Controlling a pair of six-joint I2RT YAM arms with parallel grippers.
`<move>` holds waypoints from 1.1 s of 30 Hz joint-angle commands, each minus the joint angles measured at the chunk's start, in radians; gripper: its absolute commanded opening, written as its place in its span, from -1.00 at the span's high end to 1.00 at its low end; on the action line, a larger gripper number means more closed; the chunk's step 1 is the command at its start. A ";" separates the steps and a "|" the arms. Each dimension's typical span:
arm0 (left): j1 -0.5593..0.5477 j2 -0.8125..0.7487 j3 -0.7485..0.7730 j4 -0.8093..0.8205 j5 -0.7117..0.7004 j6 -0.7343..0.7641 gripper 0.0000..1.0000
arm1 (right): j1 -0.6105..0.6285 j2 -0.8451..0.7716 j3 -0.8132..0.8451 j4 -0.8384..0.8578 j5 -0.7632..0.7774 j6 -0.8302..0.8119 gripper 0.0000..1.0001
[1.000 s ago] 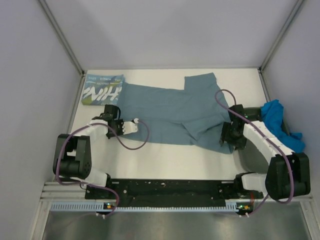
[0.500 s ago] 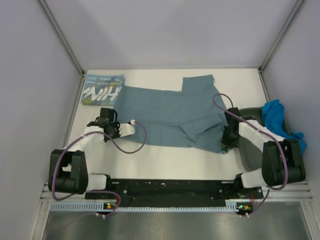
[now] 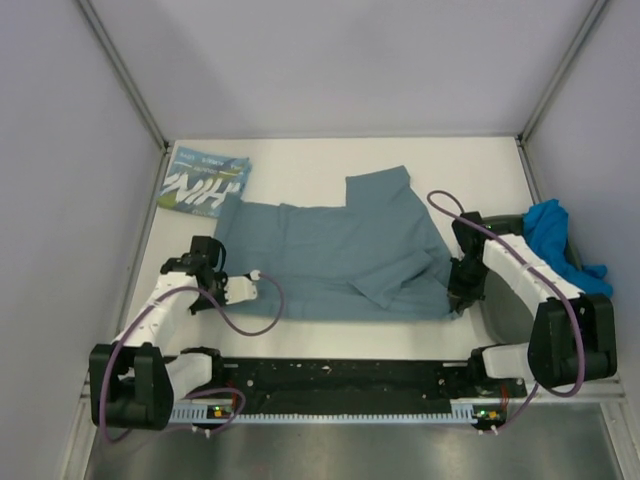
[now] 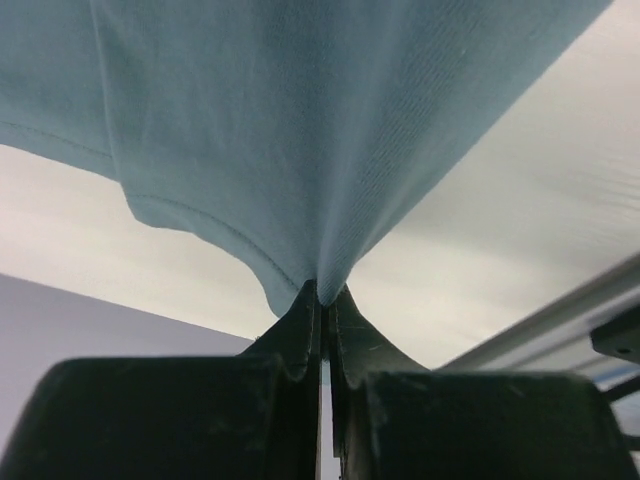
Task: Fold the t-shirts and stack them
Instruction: Fold the flattened tshirt in 1/3 of the way
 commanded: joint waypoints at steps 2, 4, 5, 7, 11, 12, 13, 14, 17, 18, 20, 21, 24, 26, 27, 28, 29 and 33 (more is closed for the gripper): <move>0.015 -0.023 0.029 -0.141 -0.045 0.025 0.67 | 0.007 0.020 0.062 -0.167 0.108 0.004 0.50; 0.014 -0.012 0.035 -0.118 -0.022 0.041 0.23 | 0.009 0.047 0.071 -0.174 0.118 -0.001 0.28; 0.009 -0.004 0.047 -0.092 -0.016 0.040 0.11 | 0.007 0.062 0.082 -0.178 0.124 -0.007 0.15; -0.011 0.014 0.122 -0.050 0.015 0.005 0.00 | 0.007 0.080 0.125 -0.189 0.165 -0.018 0.13; -0.147 0.051 0.358 -0.073 0.234 -0.170 -0.04 | 0.007 0.016 0.205 -0.041 0.072 -0.089 0.11; -0.216 0.052 0.397 -0.075 0.280 -0.208 -0.04 | 0.007 -0.013 0.205 0.043 -0.024 -0.114 0.12; -0.291 0.048 0.411 -0.058 0.326 -0.233 -0.03 | 0.007 -0.036 0.197 0.116 -0.110 -0.129 0.14; -0.389 0.042 0.409 -0.011 0.352 -0.256 -0.02 | 0.007 -0.054 0.185 0.191 -0.169 -0.139 0.18; -0.631 0.101 0.429 0.054 0.468 -0.311 -0.02 | -0.002 -0.035 0.168 0.322 -0.168 -0.156 0.18; -0.681 0.152 0.461 0.077 0.504 -0.345 -0.02 | -0.013 -0.006 0.173 0.334 -0.160 -0.154 0.18; -0.812 0.233 0.492 0.147 0.495 -0.388 -0.04 | -0.042 0.063 0.171 0.368 -0.206 -0.157 0.16; -0.866 0.268 0.500 0.184 0.466 -0.382 -0.04 | -0.057 0.094 0.164 0.388 -0.240 -0.156 0.14; -1.004 0.354 0.492 0.301 0.386 -0.330 -0.06 | -0.070 0.192 0.151 0.434 -0.303 -0.177 0.07; -1.049 0.414 0.484 0.394 0.362 -0.324 -0.10 | -0.070 0.238 0.147 0.461 -0.332 -0.176 0.04; -1.063 0.443 0.487 0.430 0.355 -0.325 -0.11 | -0.068 0.257 0.139 0.478 -0.340 -0.173 0.04; -1.074 0.479 0.494 0.451 0.346 -0.321 -0.13 | -0.071 0.263 0.131 0.494 -0.350 -0.171 0.04; -1.083 0.521 0.504 0.464 0.336 -0.311 -0.15 | -0.070 0.266 0.125 0.506 -0.356 -0.169 0.06; -1.103 0.612 0.524 0.507 0.297 -0.296 -0.16 | -0.070 0.266 0.107 0.529 -0.367 -0.165 0.27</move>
